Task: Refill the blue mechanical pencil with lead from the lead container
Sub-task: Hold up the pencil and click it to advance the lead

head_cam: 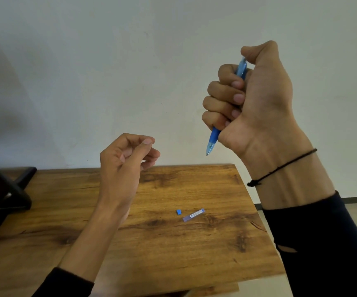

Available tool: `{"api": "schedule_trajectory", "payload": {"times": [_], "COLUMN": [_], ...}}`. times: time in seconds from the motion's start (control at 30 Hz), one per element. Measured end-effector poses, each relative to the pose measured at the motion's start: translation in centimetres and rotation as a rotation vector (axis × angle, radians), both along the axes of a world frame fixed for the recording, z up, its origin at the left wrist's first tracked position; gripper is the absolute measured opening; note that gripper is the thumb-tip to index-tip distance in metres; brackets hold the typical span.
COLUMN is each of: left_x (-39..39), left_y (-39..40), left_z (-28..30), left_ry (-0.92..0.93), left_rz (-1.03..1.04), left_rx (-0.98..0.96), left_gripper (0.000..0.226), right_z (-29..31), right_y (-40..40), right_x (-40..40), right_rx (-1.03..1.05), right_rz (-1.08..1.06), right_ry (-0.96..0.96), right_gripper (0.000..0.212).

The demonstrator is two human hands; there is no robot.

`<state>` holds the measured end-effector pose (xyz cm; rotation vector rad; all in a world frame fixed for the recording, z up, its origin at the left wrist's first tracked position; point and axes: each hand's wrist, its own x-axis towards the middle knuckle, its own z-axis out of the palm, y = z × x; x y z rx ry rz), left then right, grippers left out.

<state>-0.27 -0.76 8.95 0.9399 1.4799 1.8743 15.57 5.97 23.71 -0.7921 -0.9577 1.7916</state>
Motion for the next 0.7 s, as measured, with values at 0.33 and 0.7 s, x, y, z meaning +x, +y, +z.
{"api": "schedule_trajectory", "payload": {"times": [0.33, 0.7], "left_x": [0.02, -0.01], "left_y": [-0.02, -0.04], "left_z": [-0.04, -0.02], "left_ry": [0.003, 0.006], "left_rz": [-0.003, 0.001], "left_rx": [-0.001, -0.008], "left_gripper": [0.013, 0.014], "right_z": [-0.19, -0.21], "right_y": [0.00, -0.07], "right_x": [-0.09, -0.32], "right_rx": [0.000, -0.002], "right_rz": [0.017, 0.020], "right_ry": [-0.007, -0.021], "right_gripper": [0.050, 0.049]}}
